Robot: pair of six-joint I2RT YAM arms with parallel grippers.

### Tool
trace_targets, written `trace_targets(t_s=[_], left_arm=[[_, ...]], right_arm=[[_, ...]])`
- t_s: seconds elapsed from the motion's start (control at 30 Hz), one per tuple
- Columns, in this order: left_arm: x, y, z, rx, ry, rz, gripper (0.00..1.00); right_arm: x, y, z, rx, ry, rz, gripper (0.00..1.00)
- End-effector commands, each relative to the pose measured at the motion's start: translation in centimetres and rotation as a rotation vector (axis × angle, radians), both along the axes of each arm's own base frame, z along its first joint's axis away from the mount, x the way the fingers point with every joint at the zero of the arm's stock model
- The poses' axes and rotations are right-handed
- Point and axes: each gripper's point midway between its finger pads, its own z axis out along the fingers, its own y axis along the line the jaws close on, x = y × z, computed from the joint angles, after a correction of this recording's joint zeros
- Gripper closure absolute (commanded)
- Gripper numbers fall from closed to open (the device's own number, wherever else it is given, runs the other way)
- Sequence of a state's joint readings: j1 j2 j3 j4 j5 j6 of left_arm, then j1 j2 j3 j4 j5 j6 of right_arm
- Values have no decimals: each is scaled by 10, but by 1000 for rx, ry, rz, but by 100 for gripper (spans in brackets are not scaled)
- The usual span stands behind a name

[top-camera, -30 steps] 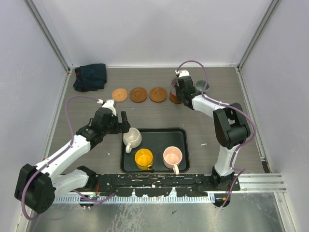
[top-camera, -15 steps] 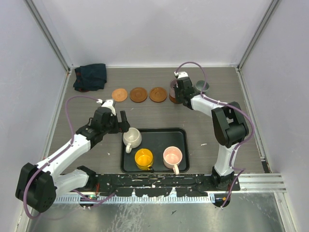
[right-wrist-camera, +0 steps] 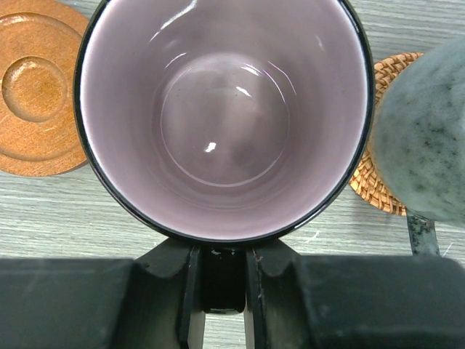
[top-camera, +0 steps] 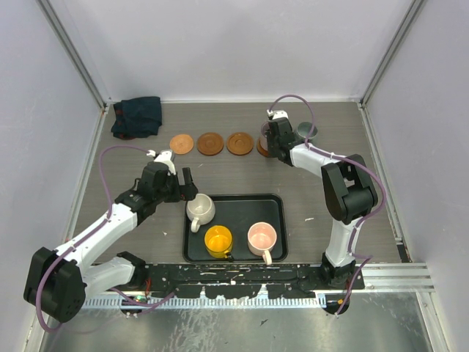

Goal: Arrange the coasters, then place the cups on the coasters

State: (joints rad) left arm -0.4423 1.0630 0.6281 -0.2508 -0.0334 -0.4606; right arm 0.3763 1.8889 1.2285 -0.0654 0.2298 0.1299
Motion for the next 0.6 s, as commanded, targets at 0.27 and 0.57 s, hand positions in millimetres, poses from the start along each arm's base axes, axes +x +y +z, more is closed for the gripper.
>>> trace_targets(t_s=[0.27, 0.57], left_arm=[[9, -5, 19, -54, -63, 2, 5], [8, -5, 18, -55, -59, 1, 5]], right_arm=[[30, 9, 58, 71, -177, -30, 99], [33, 8, 49, 58, -166, -43, 99]])
